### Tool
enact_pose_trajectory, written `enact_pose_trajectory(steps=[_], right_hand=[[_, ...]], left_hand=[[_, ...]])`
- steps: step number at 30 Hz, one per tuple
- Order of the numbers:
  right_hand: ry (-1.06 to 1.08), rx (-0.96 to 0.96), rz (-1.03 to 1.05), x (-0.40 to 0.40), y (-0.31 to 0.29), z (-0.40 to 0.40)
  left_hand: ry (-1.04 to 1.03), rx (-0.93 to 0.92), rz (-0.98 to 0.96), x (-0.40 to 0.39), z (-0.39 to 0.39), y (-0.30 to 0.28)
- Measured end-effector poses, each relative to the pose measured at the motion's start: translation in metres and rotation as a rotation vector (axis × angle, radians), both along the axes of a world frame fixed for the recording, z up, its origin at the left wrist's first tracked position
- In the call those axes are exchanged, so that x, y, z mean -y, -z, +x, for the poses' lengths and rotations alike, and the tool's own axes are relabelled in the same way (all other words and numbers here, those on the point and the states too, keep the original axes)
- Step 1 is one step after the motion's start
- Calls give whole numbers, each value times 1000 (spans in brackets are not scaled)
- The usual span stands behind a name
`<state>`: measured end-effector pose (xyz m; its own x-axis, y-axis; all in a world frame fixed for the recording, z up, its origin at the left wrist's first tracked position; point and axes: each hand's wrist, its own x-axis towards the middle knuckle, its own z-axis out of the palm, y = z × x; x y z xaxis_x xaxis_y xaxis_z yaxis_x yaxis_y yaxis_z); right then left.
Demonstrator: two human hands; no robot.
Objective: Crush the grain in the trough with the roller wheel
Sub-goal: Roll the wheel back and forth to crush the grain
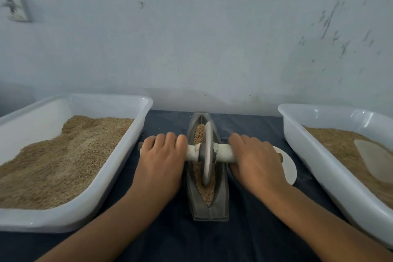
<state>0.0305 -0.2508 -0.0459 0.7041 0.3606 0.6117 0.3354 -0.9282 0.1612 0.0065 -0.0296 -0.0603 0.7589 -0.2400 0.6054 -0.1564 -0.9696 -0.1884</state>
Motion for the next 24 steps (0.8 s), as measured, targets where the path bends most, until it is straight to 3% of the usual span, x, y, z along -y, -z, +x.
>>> enact_pose_trajectory(steps=[7,14,24], right_hand=[[11,-9,-44,3,0,-3],[104,-366,-67,-6,-21,49],[61,-849,-164,-13,-49,118]], left_hand=[[-46,-42,-12,3,2,-5],[-132,-120,-48,-2,41,-8],[-171,-126,10,-4,103,-16]])
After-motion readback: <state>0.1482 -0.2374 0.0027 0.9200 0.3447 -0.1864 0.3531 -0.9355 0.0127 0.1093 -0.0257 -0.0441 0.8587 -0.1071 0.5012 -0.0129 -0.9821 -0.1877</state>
